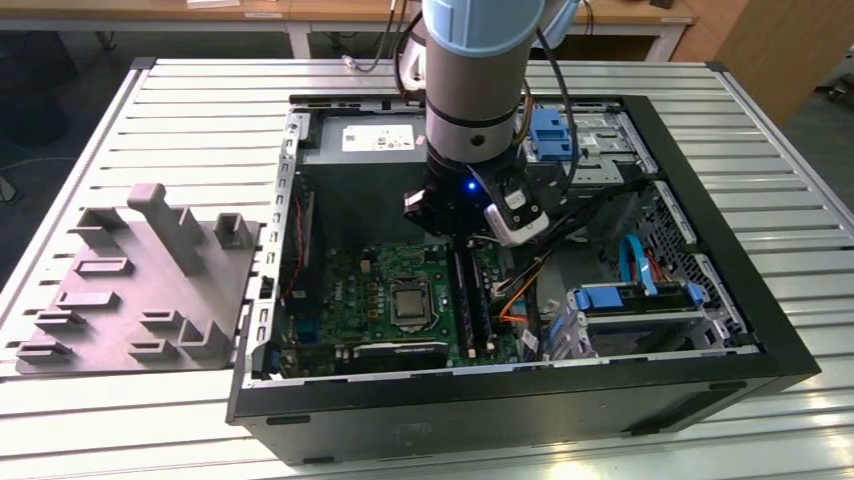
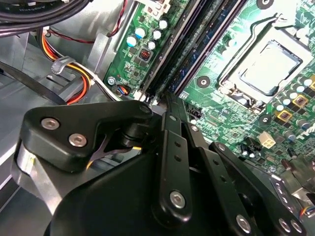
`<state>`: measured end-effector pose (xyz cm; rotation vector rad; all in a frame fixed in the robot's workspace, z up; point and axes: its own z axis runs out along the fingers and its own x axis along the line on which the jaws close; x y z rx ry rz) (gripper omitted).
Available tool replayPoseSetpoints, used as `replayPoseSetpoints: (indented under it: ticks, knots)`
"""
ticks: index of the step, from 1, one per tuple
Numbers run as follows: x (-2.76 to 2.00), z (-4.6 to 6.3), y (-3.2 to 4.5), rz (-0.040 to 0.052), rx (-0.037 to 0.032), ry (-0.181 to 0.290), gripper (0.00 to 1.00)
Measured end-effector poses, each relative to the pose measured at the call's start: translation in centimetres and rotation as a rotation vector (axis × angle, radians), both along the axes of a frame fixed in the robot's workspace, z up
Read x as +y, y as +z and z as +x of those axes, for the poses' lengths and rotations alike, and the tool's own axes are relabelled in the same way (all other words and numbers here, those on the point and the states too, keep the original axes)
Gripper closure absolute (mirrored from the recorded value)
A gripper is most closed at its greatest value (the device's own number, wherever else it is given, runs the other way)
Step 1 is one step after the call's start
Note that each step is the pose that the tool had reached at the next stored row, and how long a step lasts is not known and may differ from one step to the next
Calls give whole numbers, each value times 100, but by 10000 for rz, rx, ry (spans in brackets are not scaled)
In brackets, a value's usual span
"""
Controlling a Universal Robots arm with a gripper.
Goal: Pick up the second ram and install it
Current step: 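Press down the second ram until it locks into place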
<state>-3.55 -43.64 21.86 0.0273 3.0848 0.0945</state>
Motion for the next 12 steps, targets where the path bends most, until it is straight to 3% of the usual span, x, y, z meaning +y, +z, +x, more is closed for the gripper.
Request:
replayPoseSetpoints:
  ticks: [12]
  knots:
    - [0, 0, -23, 0, 0, 0, 90]
